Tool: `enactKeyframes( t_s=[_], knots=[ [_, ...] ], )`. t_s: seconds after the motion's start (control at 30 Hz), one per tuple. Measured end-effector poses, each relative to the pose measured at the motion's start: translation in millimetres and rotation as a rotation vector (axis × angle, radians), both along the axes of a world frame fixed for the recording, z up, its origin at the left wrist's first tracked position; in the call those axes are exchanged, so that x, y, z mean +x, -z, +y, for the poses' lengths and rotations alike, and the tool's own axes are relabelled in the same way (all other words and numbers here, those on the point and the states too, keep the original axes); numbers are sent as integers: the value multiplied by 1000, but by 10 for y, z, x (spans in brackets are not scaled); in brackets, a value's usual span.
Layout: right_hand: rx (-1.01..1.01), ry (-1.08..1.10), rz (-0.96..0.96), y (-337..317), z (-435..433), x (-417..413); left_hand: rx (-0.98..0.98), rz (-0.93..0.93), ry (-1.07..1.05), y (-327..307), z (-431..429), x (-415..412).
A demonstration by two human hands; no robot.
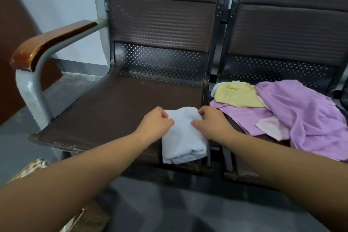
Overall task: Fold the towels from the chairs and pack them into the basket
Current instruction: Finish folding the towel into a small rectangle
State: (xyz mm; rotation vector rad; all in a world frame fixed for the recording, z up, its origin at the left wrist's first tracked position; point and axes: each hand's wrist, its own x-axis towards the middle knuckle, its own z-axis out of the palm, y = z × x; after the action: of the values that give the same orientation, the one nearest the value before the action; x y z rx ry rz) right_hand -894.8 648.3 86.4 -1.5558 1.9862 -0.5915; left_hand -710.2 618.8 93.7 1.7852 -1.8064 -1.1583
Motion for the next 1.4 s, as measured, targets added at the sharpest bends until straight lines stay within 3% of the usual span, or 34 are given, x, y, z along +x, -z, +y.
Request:
enactKeyframes(
  t_s=[0.07,0.17,0.37,0.5,0.8,0.93,1.0,1.17,1.4],
  knots=[
    [-6,6,37,-4,-29,-76,88,-16,-39,137,-28,6],
    [139,67,6,142,-41,-174,230,44,-95,258,-48,-42],
    [164,145,-232,353,-54,-106,344,211,-225,343,-145,-164],
    [135,204,-403,313,-35,-21,409,489,-262,328,-137,-229],
    [-76,228,-878,-348,-46,339,191,928,-202,-530,-32,251],
    [125,71,-1134,-835,-33,800,142,1024,-236,-880,133,724],
    [161,-27,-1136,-1030,-23,1156,124,1037,-274,-1023,261,1051],
    [0,-201,-1032,-1272,-23,2207,-61,1042,-392,-1141,506,2087],
    [99,-394,-873,-999,114,3753,-206,1016,-666,-788,1062,3459]
  ],
)
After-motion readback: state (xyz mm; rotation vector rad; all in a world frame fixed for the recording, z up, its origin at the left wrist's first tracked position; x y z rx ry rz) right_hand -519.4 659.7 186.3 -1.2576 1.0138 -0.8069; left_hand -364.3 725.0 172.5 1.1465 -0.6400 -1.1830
